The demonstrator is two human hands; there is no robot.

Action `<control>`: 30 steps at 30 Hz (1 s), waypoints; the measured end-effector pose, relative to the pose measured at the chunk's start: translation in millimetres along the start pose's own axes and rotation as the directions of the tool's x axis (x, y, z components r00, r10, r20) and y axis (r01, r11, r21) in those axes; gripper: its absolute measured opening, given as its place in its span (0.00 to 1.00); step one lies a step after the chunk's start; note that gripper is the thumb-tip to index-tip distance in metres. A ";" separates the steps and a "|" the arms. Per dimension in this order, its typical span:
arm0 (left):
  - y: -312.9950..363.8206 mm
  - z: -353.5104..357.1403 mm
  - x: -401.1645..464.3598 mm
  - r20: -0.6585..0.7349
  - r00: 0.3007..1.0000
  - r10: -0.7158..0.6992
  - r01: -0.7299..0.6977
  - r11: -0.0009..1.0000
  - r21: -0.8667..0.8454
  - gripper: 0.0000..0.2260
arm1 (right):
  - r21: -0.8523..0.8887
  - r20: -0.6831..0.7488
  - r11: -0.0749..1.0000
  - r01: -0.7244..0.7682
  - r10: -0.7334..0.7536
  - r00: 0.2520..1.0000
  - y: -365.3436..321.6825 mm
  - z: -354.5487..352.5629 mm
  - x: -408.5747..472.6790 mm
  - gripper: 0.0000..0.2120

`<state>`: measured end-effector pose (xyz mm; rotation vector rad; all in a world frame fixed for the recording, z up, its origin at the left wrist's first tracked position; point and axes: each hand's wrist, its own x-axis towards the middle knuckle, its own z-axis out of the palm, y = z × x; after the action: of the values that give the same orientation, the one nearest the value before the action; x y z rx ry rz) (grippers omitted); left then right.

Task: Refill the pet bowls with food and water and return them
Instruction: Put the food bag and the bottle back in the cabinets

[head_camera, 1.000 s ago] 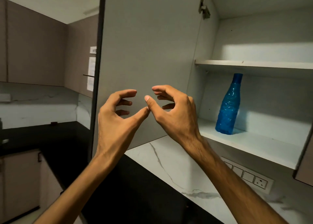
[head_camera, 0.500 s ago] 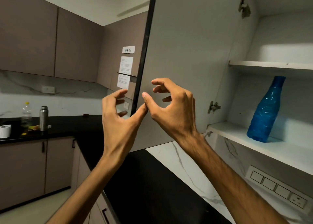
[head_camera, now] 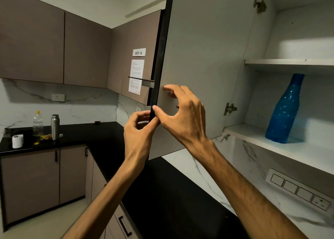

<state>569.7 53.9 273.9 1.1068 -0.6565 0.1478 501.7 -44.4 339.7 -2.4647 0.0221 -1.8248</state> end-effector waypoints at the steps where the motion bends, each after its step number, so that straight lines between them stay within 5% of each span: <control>1: 0.6 1.9 -2.2 0.001 1.000 0.009 -0.009 1.000 -0.002 0.13 | -0.006 -0.008 1.000 0.001 -0.001 1.000 0.5 -3.5 -1.4 0.26; 8: 12.9 24.3 -25.6 0.070 0.995 0.065 -0.063 0.997 -0.040 0.03 | -0.015 -0.039 0.999 -0.028 0.028 0.999 3.3 -46.1 -14.9 0.25; 21: 34.0 81.9 -87.5 0.254 0.947 0.196 -0.163 0.976 -0.144 0.16 | -0.087 -0.109 0.988 -0.128 0.118 0.987 3.7 -142.7 -50.5 0.25; 30: 42.7 139.4 -126.1 0.362 0.907 0.216 -0.154 0.969 -0.192 0.12 | -0.211 -0.181 0.958 -0.196 0.159 0.971 22.6 -208.0 -76.7 0.26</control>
<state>392.1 -21.1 276.0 0.9229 -1.1067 0.0400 281.1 -73.4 325.2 -2.3509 0.4738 -2.0359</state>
